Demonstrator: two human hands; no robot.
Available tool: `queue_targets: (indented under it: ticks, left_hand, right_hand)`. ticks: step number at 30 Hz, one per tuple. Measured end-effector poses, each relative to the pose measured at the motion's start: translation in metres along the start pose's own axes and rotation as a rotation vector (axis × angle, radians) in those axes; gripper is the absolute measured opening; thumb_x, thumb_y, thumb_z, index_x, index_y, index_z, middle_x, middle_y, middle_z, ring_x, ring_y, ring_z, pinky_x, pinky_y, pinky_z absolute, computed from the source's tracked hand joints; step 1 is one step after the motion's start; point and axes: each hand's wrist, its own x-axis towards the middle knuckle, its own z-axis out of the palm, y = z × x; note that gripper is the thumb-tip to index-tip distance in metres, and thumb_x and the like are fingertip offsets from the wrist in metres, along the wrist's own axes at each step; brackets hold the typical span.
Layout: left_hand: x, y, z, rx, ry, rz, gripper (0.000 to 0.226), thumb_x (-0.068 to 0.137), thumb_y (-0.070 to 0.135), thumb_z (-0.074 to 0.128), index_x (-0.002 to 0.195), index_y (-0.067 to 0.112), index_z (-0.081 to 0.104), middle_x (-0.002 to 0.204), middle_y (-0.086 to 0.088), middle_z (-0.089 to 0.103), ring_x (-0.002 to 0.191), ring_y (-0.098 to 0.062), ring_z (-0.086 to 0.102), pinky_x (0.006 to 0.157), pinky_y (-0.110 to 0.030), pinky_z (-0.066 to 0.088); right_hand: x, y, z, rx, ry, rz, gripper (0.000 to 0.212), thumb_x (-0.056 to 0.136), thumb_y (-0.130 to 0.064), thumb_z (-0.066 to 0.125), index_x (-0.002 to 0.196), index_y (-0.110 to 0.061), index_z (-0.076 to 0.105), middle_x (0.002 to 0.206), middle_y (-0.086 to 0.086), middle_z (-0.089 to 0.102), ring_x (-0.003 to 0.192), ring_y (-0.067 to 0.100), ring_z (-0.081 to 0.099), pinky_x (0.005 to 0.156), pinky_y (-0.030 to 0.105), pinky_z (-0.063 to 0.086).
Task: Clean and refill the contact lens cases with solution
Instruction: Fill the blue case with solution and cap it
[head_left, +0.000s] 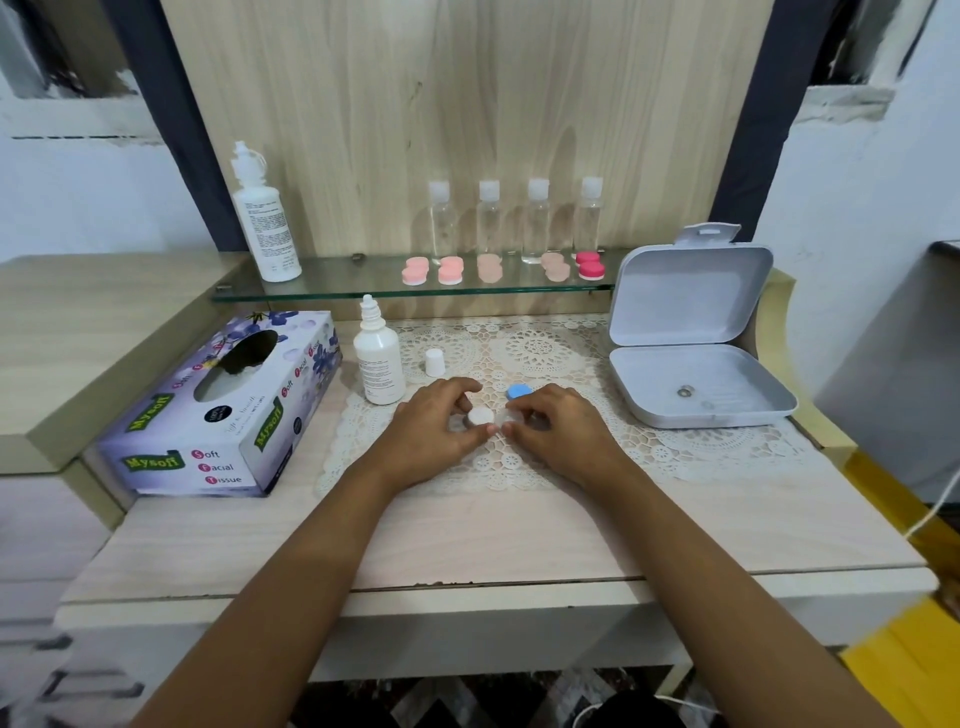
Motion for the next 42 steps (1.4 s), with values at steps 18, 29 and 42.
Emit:
queue_targets:
  ticks: [18,29,42]
  left_hand:
    - [0.0019,-0.003,-0.0026,-0.002,-0.028,0.021,0.021,0.085,0.029,0.065,0.104,0.02,0.064,0.103,0.004,0.055,0.098,-0.008,0.051,0.09,-0.026,0.042]
    - [0.0021,0.0,-0.0003,0.034,-0.031,-0.022,0.023,0.085,0.032,0.064,0.105,0.021,0.062,0.102,0.005,0.052,0.103,-0.013,0.051,0.094,-0.034,0.041]
    - [0.0028,-0.0028,0.0001,-0.005,-0.01,0.038,0.021,0.083,0.028,0.068,0.099,0.016,0.065,0.1,0.008,0.052,0.095,-0.008,0.05,0.09,-0.032,0.043]
  right_hand:
    - [-0.0006,-0.0002,0.0001,-0.019,-0.003,-0.002,0.028,0.086,-0.035,0.061,0.111,-0.023,0.066,0.107,0.001,0.06,0.105,0.019,0.048,0.093,0.039,0.039]
    - [-0.0011,-0.002,-0.0008,-0.018,-0.012,0.008,0.028,0.086,-0.033,0.061,0.112,-0.022,0.066,0.111,0.003,0.06,0.109,0.02,0.048,0.096,0.041,0.038]
    - [-0.0023,-0.004,-0.0024,-0.041,-0.015,-0.008,0.024,0.088,-0.032,0.059,0.108,-0.021,0.067,0.11,0.003,0.06,0.108,0.022,0.048,0.094,0.04,0.038]
